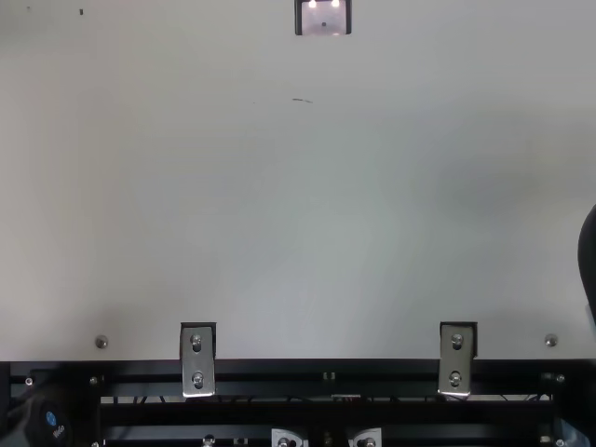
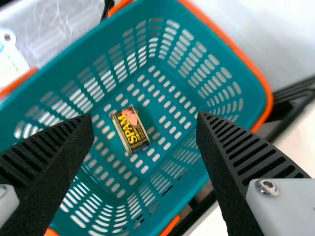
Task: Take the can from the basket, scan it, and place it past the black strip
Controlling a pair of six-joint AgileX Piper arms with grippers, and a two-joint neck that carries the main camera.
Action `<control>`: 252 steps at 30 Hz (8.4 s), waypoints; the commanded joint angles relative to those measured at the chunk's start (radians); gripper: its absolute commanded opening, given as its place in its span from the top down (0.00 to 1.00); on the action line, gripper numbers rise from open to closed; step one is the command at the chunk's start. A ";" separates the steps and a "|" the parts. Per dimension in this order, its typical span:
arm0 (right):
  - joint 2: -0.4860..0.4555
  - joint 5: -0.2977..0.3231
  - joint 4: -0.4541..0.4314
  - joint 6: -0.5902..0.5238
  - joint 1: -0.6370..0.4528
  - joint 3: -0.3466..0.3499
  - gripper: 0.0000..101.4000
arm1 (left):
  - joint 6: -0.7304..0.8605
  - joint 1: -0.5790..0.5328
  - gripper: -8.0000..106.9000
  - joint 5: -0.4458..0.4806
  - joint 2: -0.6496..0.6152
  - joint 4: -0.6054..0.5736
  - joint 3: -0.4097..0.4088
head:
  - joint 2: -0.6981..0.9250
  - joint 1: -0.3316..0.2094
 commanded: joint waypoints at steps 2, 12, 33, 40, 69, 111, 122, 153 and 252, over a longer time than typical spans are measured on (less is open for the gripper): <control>0.000 0.000 0.000 0.000 0.000 0.000 0.00 | -0.098 0.001 0.15 -0.005 0.100 0.009 -0.013 | 0.013 -0.041; 0.000 0.000 0.000 0.000 0.000 0.000 0.00 | -0.173 -0.004 0.15 -0.001 0.303 -0.048 -0.064 | 0.013 -0.041; 0.000 0.000 0.000 0.000 0.000 0.000 0.00 | -0.076 0.077 0.15 0.013 0.589 -0.154 -0.190 | 0.013 -0.041; 0.000 0.000 0.000 0.000 0.000 0.000 0.00 | -0.018 0.102 0.15 0.035 0.665 -0.212 -0.267 | 0.013 -0.041; 0.000 0.000 0.000 0.000 0.000 0.000 0.00 | 0.074 0.117 0.15 0.025 0.860 -0.213 -0.427 | 0.013 -0.041; 0.000 0.000 0.000 0.000 0.000 0.000 0.00 | 0.312 0.118 0.84 -0.198 0.578 -0.401 -0.279 | 0.013 -0.041; 0.000 0.000 0.000 0.000 0.000 0.000 0.00 | 0.549 0.140 0.84 -0.169 0.285 -0.577 -0.232 | 0.013 -0.041; 0.000 0.000 0.000 0.000 0.000 0.000 0.00 | 0.339 -0.199 0.84 0.232 -0.365 -0.525 -0.027 | 0.013 -0.041; 0.000 0.000 0.000 0.000 0.000 0.000 0.00 | 0.384 -0.276 0.84 0.681 -0.381 -1.009 0.090 | 0.013 -0.041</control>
